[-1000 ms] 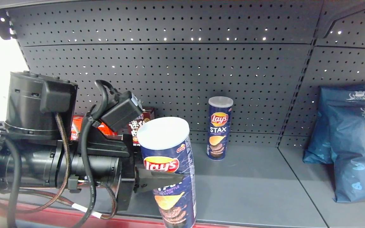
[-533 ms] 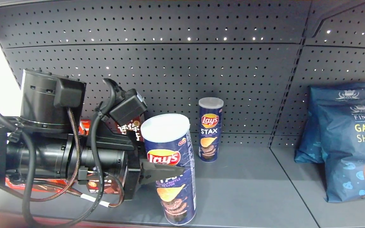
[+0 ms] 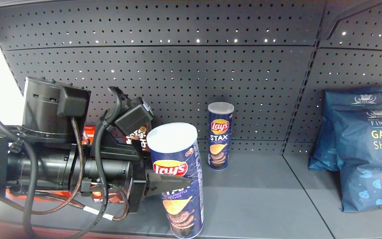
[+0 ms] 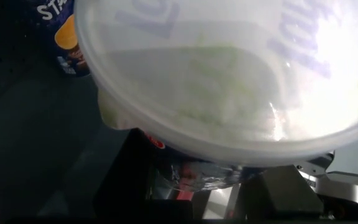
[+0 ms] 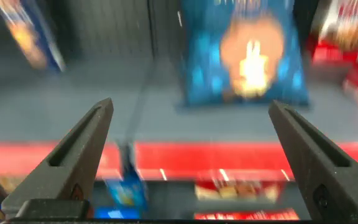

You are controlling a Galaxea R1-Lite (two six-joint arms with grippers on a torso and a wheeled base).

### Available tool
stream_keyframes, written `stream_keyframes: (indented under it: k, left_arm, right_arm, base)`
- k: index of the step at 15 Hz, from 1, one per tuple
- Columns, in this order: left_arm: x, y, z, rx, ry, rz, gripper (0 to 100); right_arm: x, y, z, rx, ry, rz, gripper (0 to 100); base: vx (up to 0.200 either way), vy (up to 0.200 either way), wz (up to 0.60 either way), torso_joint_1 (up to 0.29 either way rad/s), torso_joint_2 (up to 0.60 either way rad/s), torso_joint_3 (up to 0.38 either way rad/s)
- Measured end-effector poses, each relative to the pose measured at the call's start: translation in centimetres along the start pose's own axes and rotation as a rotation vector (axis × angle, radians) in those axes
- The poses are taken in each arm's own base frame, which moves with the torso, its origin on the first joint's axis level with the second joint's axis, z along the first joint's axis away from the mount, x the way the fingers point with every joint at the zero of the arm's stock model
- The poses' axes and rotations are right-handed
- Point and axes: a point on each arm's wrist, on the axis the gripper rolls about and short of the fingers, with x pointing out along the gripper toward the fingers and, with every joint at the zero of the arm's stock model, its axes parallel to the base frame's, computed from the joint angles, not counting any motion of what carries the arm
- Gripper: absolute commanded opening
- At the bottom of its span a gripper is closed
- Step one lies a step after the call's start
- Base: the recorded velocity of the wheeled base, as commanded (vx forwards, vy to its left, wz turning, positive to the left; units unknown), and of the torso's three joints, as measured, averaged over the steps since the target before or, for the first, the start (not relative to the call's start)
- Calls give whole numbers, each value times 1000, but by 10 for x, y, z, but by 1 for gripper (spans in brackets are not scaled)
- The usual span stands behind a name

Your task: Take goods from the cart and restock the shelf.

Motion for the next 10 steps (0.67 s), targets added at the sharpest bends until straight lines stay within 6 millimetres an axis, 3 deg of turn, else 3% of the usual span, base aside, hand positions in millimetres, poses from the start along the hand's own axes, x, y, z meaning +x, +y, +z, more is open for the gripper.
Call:
stream_keyframes:
  k: [3, 5, 10]
  left_arm:
    - [0, -1, -3, -5, 8, -1, 0]
    - [-2, -2, -3, -2, 4, -1, 0]
    - [-4, -1, -2, -1, -2, 6, 0]
  right_arm:
    - [4, 2, 59, -25, -37, 121, 100]
    - [18, 4, 92, -58, 5, 213, 100]
    - [82, 24, 136, -71, 162, 479, 100]
  base:
    - [0, 0, 0, 0, 0, 0]
    - [0, 0, 0, 0, 0, 0]
    - [0, 0, 0, 0, 0, 0]
